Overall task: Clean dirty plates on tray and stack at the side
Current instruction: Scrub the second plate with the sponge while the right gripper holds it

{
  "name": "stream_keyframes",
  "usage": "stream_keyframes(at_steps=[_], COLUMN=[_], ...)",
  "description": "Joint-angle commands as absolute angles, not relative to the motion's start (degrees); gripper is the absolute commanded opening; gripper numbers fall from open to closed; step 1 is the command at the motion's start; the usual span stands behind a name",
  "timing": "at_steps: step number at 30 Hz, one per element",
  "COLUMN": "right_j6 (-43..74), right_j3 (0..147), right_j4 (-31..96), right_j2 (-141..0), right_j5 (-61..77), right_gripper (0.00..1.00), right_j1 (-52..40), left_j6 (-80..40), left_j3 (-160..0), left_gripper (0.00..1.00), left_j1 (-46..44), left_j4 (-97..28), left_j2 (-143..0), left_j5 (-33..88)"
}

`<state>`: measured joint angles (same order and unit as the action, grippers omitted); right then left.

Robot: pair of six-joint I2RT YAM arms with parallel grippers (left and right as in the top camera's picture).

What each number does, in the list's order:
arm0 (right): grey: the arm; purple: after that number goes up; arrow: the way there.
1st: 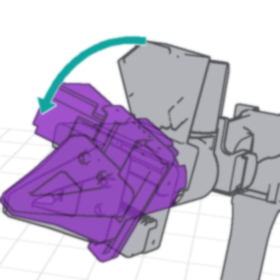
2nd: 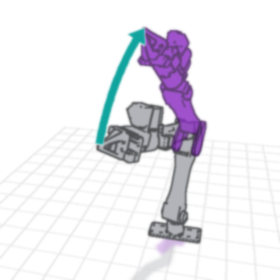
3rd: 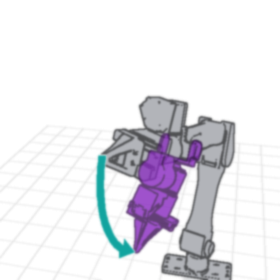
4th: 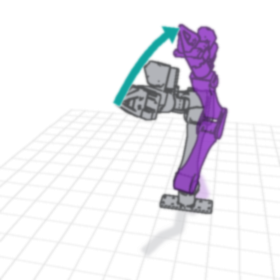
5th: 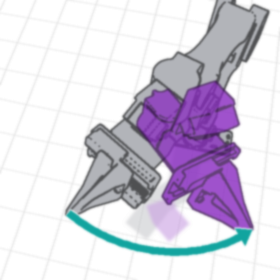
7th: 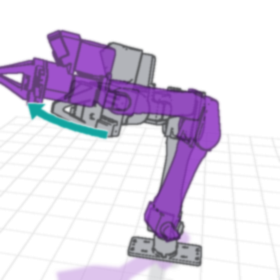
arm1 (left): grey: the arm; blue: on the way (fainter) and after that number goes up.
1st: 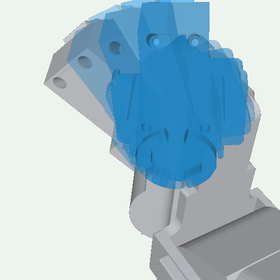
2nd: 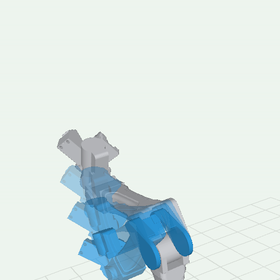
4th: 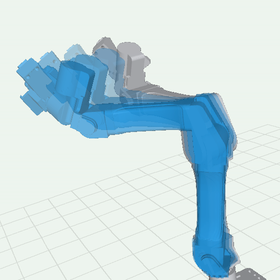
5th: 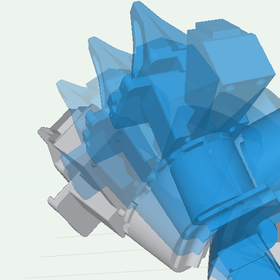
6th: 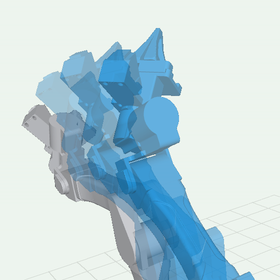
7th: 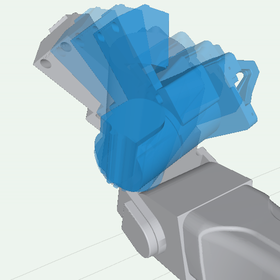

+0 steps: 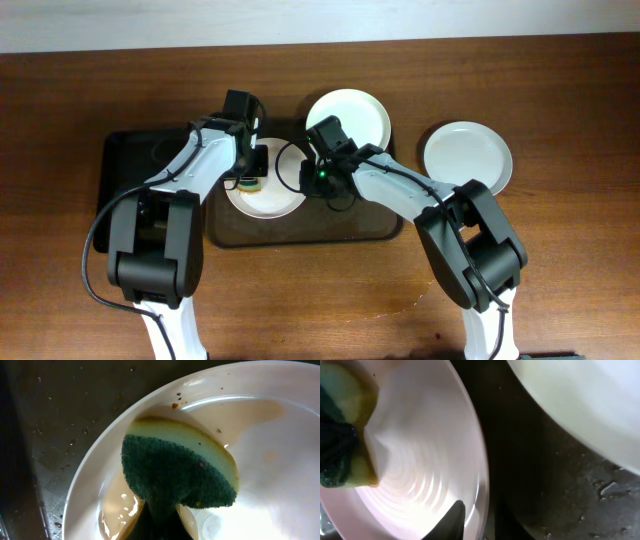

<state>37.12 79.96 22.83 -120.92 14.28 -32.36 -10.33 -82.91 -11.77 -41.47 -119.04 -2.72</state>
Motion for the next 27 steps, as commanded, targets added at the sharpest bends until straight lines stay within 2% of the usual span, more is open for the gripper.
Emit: stream_keyframes(at_steps=[1, 3, 8, 12, 16, 18, 20, 22, 24, 27], right_j6=[39.72, 39.94, 39.92, 39.88, 39.48, 39.48, 39.48, 39.48, 39.48, 39.48], right_j3=[79.94, 79.94, 79.94, 79.94, 79.94, 79.94, 79.94, 79.94, 79.94, 79.94], right_j4=[22.52, 22.24, 22.11, 22.24, 22.72, 22.7, 22.7, 22.7, 22.72, 22.7], right_j2=[-123.39, -124.14, -124.14, -124.14, -124.14, -124.14, -124.14, -124.14, -124.14, -124.14], right_j5=[14.44, 15.11, 16.16, 17.04, 17.41, 17.41, 17.41, 17.41, 17.41, 17.41], right_gripper=[0.04, 0.04, 0.04, 0.04, 0.04, 0.04, 0.04, 0.04, 0.04, 0.04], right_j1=[-32.6, -32.58, -32.36, -31.53, -31.31, -31.31, -31.09, -30.92, -30.94, -30.94], left_j6=[-11.27, -11.27, -11.27, 10.22, 16.38, 9.8, -16.19, -26.13, -26.02, -14.72], left_j3=[-81.58, -81.45, -78.24, -78.26, -78.26, -78.26, -78.11, -77.84, -77.84, -77.89], left_gripper=[0.01, 0.01, 0.01, 0.01, 0.0, 0.01, 0.01, 0.01, 0.01, 0.01], left_j1=[-11.35, -11.42, -11.42, -11.35, -11.33, -11.35, -11.35, -11.6, -11.62, -11.6], left_j4=[-44.42, -46.17, -41.47, -50.06, -49.32, -48.21, -51.96, -55.22, -59.81, -63.75], left_j2=[-121.16, -121.16, -121.16, -121.16, -121.16, -121.16, -121.16, -121.16, -121.16, -121.16], left_j5=[-2.37, -2.46, -7.73, 7.22, 7.92, 5.74, -2.24, -2.61, -1.08, 4.01])
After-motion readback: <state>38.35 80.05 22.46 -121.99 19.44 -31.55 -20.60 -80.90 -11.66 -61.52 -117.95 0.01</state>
